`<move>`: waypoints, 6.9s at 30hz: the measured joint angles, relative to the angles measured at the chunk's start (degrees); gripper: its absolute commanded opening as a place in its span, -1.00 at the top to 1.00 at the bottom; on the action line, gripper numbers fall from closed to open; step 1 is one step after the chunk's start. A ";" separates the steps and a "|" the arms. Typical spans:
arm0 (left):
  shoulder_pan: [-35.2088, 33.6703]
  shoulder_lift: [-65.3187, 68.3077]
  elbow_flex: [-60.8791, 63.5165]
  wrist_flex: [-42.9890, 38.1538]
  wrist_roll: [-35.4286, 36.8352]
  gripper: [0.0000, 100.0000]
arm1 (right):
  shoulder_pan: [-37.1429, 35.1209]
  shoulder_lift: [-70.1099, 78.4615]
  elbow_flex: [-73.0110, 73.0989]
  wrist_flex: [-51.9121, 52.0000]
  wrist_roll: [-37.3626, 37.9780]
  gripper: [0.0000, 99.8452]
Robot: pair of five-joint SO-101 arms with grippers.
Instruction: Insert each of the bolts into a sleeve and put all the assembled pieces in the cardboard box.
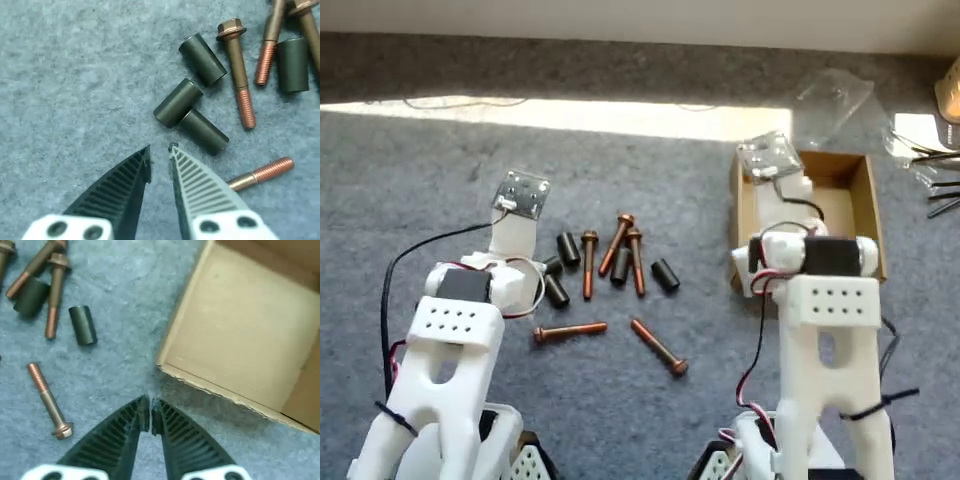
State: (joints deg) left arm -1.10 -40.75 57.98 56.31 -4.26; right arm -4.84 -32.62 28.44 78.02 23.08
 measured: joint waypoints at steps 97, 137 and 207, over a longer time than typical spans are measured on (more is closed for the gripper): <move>-8.00 0.09 4.57 -7.30 0.00 0.85 | -18.81 45.89 -10.55 -15.82 -7.82 0.99; -8.00 0.09 6.24 -8.35 0.00 0.85 | -9.41 -17.32 20.40 -18.73 -5.27 0.99; 12.57 64.00 -53.89 8.09 23.47 0.74 | -9.23 -71.47 64.62 -29.01 -11.43 0.99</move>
State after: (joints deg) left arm 11.47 23.25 4.09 64.40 19.21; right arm -14.07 -104.09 93.05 49.01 11.65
